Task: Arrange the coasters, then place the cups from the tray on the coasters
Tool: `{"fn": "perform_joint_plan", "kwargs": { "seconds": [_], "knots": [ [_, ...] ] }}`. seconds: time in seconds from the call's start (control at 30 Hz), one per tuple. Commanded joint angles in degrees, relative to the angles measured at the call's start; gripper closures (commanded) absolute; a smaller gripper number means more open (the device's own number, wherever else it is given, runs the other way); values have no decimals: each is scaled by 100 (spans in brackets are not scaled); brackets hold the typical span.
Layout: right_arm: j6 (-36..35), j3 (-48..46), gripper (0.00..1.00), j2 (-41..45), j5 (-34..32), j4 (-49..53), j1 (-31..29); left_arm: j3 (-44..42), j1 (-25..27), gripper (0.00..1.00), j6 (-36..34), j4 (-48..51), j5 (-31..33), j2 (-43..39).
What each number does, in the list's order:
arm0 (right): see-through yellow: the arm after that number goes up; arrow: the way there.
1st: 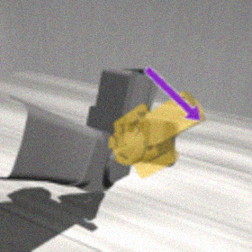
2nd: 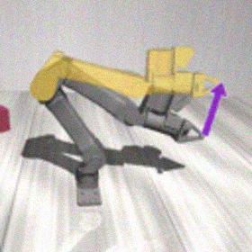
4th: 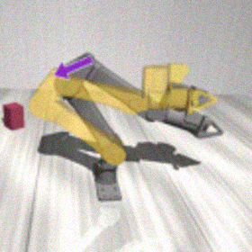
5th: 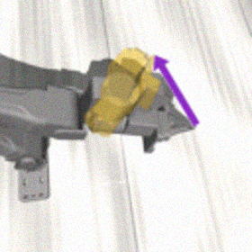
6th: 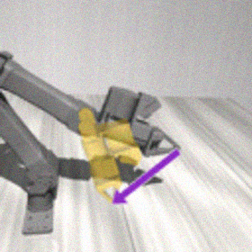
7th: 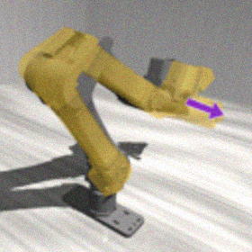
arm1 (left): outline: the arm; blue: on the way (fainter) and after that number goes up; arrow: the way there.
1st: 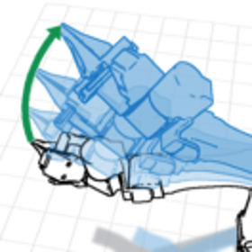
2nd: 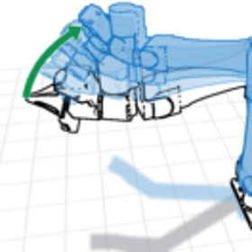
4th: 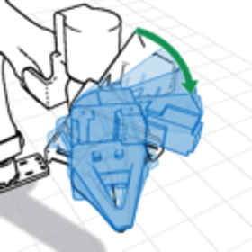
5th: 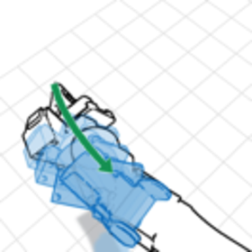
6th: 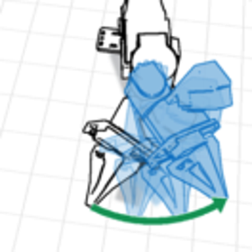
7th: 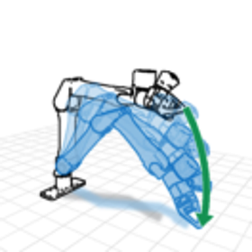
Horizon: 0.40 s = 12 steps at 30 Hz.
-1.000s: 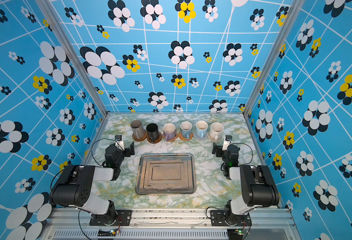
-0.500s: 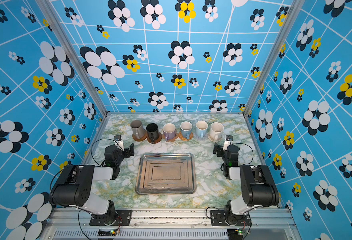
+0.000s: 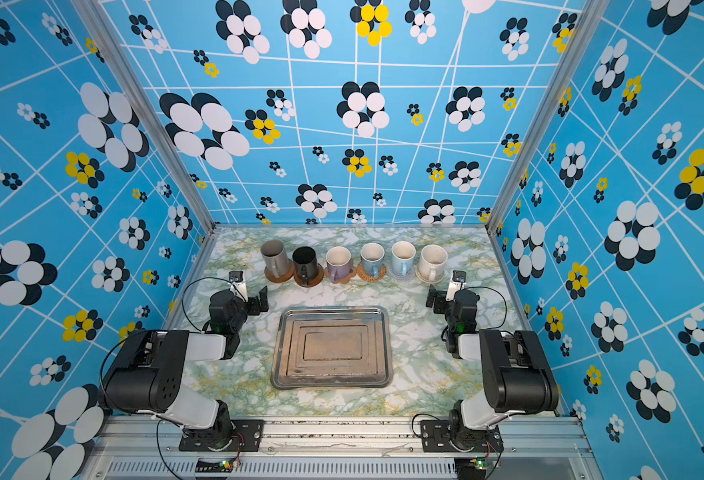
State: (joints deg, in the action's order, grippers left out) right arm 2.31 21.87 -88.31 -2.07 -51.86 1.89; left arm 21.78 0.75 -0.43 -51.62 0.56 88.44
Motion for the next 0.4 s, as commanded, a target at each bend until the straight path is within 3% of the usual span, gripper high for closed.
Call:
{"fn": "perform_joint_plan", "kwargs": {
  "seconds": [0.0, 0.37],
  "knots": [
    [16, 19, 1, -27, -75, -1, -52, 41, -13, 1, 95, 2, -109, 2],
    [-37, 38, 1, -23, -70, 34, -86, 41, -9, 1, 96, 2, -103, 1]
  ]
}}
